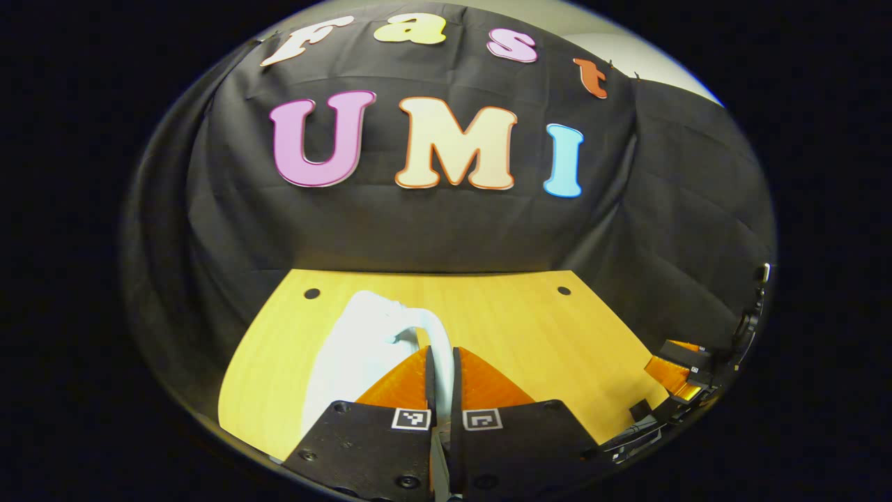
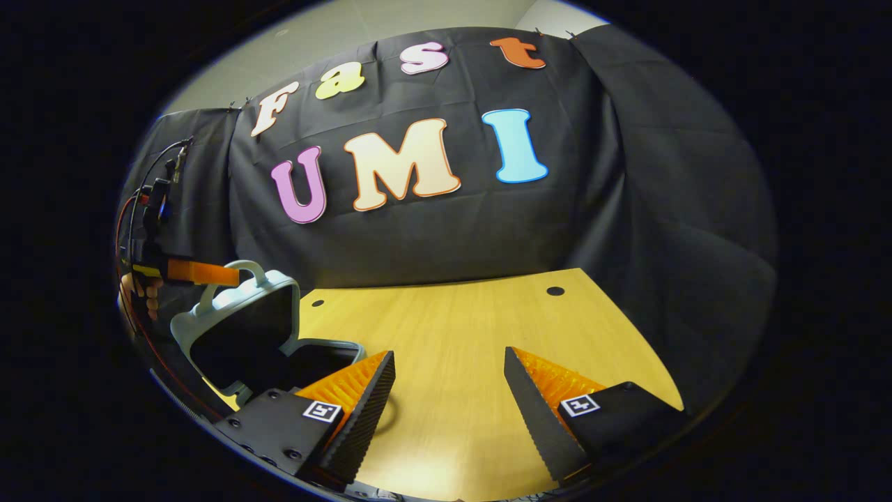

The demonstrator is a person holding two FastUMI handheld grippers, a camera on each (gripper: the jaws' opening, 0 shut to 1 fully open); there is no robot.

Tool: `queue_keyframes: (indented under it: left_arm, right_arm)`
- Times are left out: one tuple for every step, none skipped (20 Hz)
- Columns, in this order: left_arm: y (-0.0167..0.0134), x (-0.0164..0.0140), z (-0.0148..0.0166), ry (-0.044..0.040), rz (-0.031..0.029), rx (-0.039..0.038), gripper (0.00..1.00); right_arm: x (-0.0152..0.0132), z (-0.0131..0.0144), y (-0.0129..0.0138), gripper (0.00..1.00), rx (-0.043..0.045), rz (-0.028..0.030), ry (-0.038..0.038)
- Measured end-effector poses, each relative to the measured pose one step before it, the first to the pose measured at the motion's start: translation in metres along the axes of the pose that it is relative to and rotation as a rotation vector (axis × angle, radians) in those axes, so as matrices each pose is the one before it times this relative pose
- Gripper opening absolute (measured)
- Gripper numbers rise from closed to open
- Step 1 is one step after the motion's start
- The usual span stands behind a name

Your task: First open the suitcase, pack the skin care products into it, and then close the suitcase.

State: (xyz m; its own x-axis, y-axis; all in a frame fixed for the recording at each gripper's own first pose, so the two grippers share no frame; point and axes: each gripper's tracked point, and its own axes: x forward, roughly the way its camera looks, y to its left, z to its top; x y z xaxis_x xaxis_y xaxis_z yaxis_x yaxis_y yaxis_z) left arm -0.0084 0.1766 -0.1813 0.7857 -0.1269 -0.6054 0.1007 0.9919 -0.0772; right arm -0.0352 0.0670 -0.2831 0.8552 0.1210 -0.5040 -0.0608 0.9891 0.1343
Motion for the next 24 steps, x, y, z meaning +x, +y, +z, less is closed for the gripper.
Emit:
queue_keyframes:
  left_arm:
    - [-0.00861,0.00457,-0.00536,0.00864,-0.01094,-0.00332,0.03]
    - [-0.00983,0.00764,-0.00479,0.00380,-0.00893,-0.00518,0.04]
    - [-0.00937,0.00653,-0.00573,0.00351,-0.00915,-0.00906,0.04]
    - [-0.00912,0.00578,-0.00847,0.01256,-0.00969,-0.00720,0.04]
    - [-0.00795,0.00535,-0.00801,0.00985,-0.00825,-0.00922,0.04]
    - [-0.00648,0.00531,-0.00835,0.01378,-0.00307,-0.00731,0.04]
    - [-0.00632,0.00690,-0.00775,0.01289,0.00020,-0.00149,0.04]
    - [-0.00343,0.00746,-0.00699,0.01147,0.00375,0.00057,0.05]
    - [-0.00576,0.00759,-0.00812,0.00940,0.00654,0.00856,0.04]
    - [-0.00513,0.00428,-0.00693,0.00998,0.00166,0.00722,0.04]
    - [-0.00719,0.00265,-0.00697,0.00512,-0.00074,0.00550,0.05]
    - [-0.00521,0.00075,-0.00171,-0.01130,-0.00213,-0.00232,0.10]
    - [-0.00377,-0.00165,0.00366,-0.03575,0.00756,0.00239,0.13]
    - [-0.00479,-0.00128,0.00616,-0.03745,0.00028,-0.00087,0.19]
    - [-0.00293,-0.00549,0.01046,-0.04387,0.01392,-0.00691,0.27]
    - [-0.00364,-0.00455,0.01176,-0.05523,0.01594,-0.00715,0.48]
    - [-0.00015,-0.00561,0.01491,-0.06490,0.03084,0.00077,0.69]
    - [0.00305,-0.00729,0.01644,-0.06260,0.03922,0.00497,0.90]
    - [-0.00079,-0.00694,0.01875,-0.06892,0.03965,0.00735,0.97]
    - [0.00042,-0.00665,0.01749,-0.05143,0.03267,0.01740,0.98]
    - [0.00124,-0.00617,0.01623,-0.04558,0.02606,0.02015,0.96]
    - [-0.00095,-0.00453,0.01801,-0.04169,0.00750,0.01421,0.95]
    - [-0.00304,-0.00218,0.01544,-0.03635,-0.00600,0.00099,0.94]
    - [-0.00598,0.00005,0.01262,-0.02320,-0.02656,-0.00350,0.94]
  right_arm:
    - [-0.00232,0.00227,-0.00968,0.98,0.00104,-0.00972,-0.00323]
    - [-0.00292,0.00245,-0.00814,0.98,0.00035,-0.00728,-0.00325]
    - [-0.00187,0.00257,-0.00817,0.98,-0.00226,-0.00513,-0.00318]
    - [-0.00214,0.00058,-0.00655,0.98,-0.00458,-0.00087,0.00053]
    - [-0.00185,0.00215,-0.00676,0.98,-0.00642,0.00070,-0.00154]
    - [-0.00105,0.00100,-0.00650,0.98,-0.00643,0.00006,-0.00204]
    - [-0.00066,0.00168,-0.00619,0.93,-0.00658,0.00060,-0.00134]
    - [-0.00191,-0.00050,-0.00601,0.98,-0.00482,0.00130,0.00063]
    - [-0.00133,0.00126,-0.00568,0.98,-0.00457,0.00272,0.00015]
    - [-0.00075,0.00062,-0.00429,0.98,-0.00411,0.00580,-0.00146]
    - [-0.00091,0.00240,-0.00375,0.98,-0.00511,0.00592,-0.00374]
    - [-0.00070,0.00180,-0.00419,0.98,-0.00673,0.00238,-0.00461]
    - [-0.00064,0.00252,-0.00203,0.98,-0.00521,0.00432,-0.00521]
    - [-0.00043,0.00399,0.00012,0.98,-0.00279,0.00670,-0.00965]
    - [0.00016,0.00655,0.00140,0.98,-0.00214,0.00727,-0.01586]
    - [-0.00070,0.00955,0.00352,0.98,-0.00600,0.00977,-0.02705]
    - [0.00045,0.01259,0.00356,0.98,-0.00955,0.00480,-0.03352]
    - [0.00100,0.01346,0.00399,0.98,-0.01006,0.00419,-0.04010]
    - [0.00061,0.01795,0.00604,0.98,-0.00471,0.00099,-0.04725]
    - [0.00056,0.01693,0.00744,0.93,-0.00012,0.00141,-0.04346]
    - [-0.00032,0.01848,0.00741,0.98,0.00947,0.00007,-0.04201]
    - [0.00017,0.01568,0.01093,0.98,0.01220,0.00728,-0.03264]
    - [-0.00077,0.01630,0.00878,0.97,0.00790,0.00020,-0.03854]
    - [-0.00049,0.01444,0.00893,0.97,0.00266,0.00487,-0.03533]
